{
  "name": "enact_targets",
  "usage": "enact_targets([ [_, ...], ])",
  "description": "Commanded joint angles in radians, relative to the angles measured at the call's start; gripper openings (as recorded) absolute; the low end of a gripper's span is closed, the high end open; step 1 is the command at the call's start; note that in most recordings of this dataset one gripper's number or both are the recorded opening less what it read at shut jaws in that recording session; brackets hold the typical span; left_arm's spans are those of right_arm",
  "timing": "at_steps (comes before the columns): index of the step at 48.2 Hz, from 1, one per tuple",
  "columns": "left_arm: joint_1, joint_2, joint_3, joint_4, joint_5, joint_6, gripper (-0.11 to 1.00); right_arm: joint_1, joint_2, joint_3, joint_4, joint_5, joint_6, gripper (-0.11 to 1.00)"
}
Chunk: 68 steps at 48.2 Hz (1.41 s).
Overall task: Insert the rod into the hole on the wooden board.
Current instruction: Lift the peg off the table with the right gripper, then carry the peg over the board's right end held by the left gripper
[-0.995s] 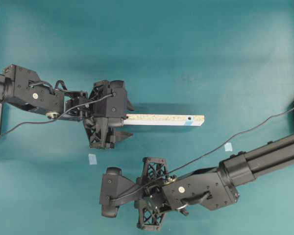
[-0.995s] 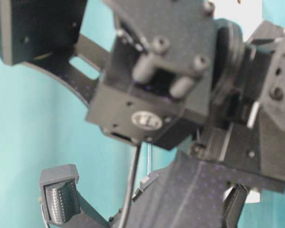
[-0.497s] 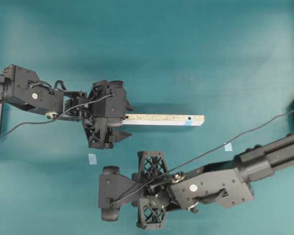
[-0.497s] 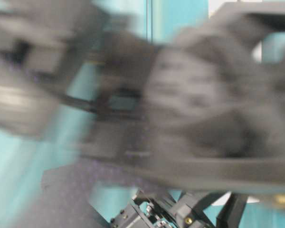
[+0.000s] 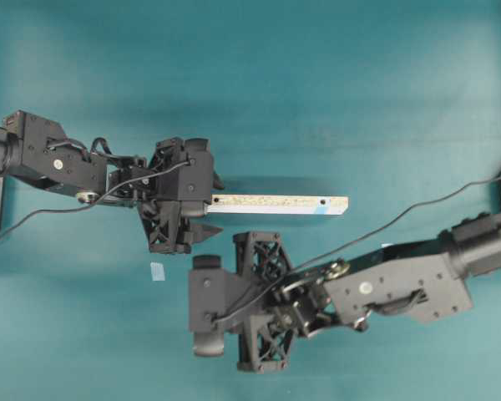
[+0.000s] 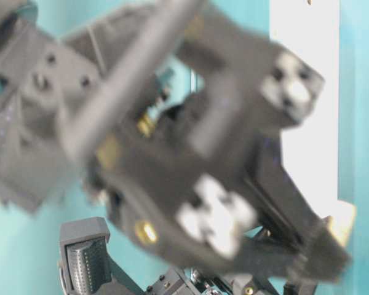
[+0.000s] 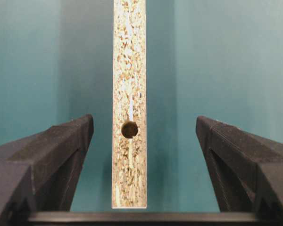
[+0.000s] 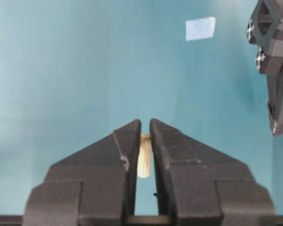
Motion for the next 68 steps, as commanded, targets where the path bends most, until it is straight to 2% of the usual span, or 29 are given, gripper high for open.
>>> enact_targets([
  [1,-0.005,-0.021,-0.008,0.000,-0.005,0.000,0.94,-0.011,-0.064,0.021,-0.008,-0.028,0.000,0.10],
  [15,-0.005,-0.018,-0.008,0.000,-0.006,0.006,0.94,-0.043,-0.189,0.172,-0.046,-0.146,0.000,0.10],
  [20,-0.005,-0.015,-0.006,0.002,-0.006,0.011,0.94,-0.052,-0.222,0.210,-0.046,-0.166,0.000,0.10],
  [26,0.000,-0.011,-0.005,0.003,-0.017,0.012,0.92,-0.058,-0.249,0.244,-0.051,-0.170,0.000,0.10],
  [37,0.012,0.005,-0.005,0.002,-0.034,0.043,0.87,-0.080,-0.276,0.276,-0.104,-0.190,0.000,0.10],
  [47,0.015,0.003,-0.005,0.003,-0.034,0.046,0.82,-0.112,-0.310,0.316,-0.126,-0.229,0.000,0.10],
  [53,0.015,0.006,-0.003,0.002,-0.040,0.046,0.81,-0.132,-0.345,0.371,-0.126,-0.301,0.002,0.10],
  [68,0.017,0.012,-0.003,0.003,-0.074,0.043,0.69,-0.202,-0.425,0.511,-0.126,-0.518,-0.008,0.10],
])
